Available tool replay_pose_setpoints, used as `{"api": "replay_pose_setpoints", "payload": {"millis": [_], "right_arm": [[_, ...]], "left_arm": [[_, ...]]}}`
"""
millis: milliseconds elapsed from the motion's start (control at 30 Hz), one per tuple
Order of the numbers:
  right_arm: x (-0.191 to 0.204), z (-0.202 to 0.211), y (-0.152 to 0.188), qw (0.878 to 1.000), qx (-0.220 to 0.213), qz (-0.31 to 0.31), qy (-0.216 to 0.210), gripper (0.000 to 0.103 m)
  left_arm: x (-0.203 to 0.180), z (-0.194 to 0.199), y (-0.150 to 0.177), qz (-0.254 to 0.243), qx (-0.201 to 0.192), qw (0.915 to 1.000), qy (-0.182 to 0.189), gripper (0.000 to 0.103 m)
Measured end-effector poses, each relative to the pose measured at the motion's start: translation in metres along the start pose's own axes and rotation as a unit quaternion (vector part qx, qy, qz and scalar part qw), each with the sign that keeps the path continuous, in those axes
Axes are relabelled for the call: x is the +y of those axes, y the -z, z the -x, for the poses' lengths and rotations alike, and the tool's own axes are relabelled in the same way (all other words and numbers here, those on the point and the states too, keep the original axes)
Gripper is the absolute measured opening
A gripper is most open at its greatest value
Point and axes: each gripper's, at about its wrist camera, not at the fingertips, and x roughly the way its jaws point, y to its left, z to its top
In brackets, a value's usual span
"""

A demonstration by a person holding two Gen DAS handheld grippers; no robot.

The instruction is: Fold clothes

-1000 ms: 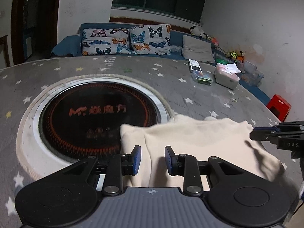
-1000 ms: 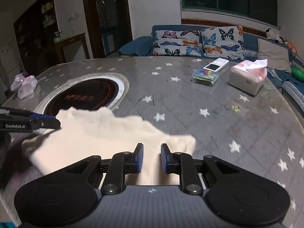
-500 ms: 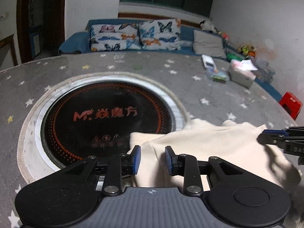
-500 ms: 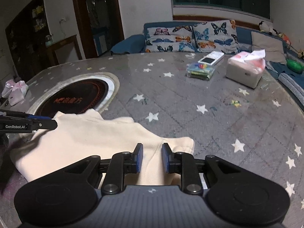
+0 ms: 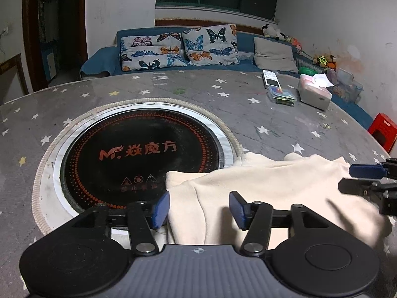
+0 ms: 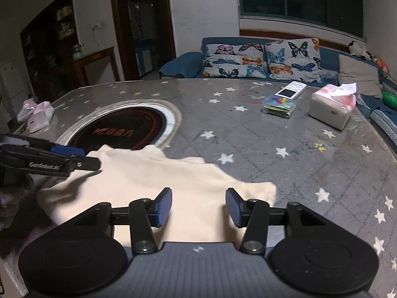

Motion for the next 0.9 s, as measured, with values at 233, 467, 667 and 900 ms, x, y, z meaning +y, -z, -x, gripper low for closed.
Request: {"api": "replay_pose_setpoints", "payload": {"millis": [233, 467, 667, 900], "right_arm": [[0.015, 0.010, 0.010, 1.000, -0.004, 0.004, -0.005, 0.064], [0.021, 0.021, 0.017, 1.000, -0.011, 0.000, -0.004, 0.074], [0.025, 0.027, 0.023, 1.000, -0.015, -0.001, -0.001, 0.077], [0.031, 0.036, 0.029, 1.000, -0.023, 0.002, 0.007, 0.087]], "left_arm": [[-0.003, 0.010, 0.006, -0.004, -0.005, 0.9999, -0.013, 0.077], [-0.005, 0.021, 0.014, 0.000, -0.012, 0.9997, -0.021, 0.093], [-0.006, 0.028, 0.022, 0.002, -0.014, 0.9996, -0.023, 0.100], [-0.006, 0.037, 0.029, 0.008, -0.019, 0.9996, -0.020, 0.103]]}}
